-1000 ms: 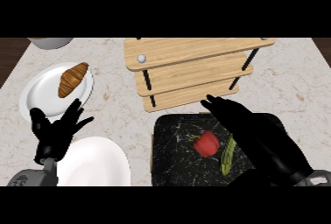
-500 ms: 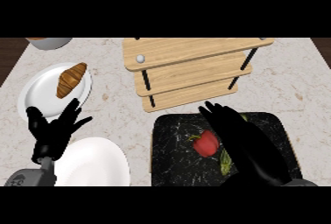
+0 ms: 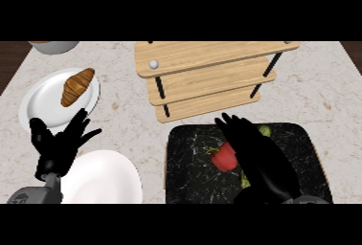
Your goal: Pick the bell pepper from the tray and place it in the tiered shelf
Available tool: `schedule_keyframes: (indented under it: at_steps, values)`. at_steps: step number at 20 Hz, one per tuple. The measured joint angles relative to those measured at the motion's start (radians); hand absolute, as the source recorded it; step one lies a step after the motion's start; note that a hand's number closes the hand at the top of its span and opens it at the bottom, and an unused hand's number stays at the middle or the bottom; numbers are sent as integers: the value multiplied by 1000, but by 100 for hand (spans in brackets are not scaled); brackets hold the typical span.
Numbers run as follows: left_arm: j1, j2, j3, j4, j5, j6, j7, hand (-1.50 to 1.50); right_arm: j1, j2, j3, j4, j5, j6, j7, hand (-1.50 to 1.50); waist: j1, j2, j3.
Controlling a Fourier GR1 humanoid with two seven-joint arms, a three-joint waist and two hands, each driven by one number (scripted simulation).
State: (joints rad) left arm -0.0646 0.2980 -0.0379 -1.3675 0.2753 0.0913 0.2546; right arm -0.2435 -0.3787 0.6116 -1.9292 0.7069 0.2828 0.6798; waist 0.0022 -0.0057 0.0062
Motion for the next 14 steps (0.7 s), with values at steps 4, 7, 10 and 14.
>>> schedule_keyframes:
  at_steps: [4, 7, 10, 14]
  values:
    - [-2, -8, 5, -5, -17, -2, 17, 0, -21, 69, 12, 72, 73, -5, 4, -150, 1, 1, 0]
    - [11, -21, 10, -10, -24, -12, -9, 0, -18, 73, -7, 108, 112, -17, -31, -150, 0, 0, 0]
    - [10, -28, 18, -11, -35, -6, 1, 0, -6, 88, -6, 149, 167, -45, -59, -150, 0, 0, 0]
    - [11, -22, 35, -15, -33, -35, 9, 0, -5, 113, -33, 184, 200, -68, -106, -150, 0, 1, -1]
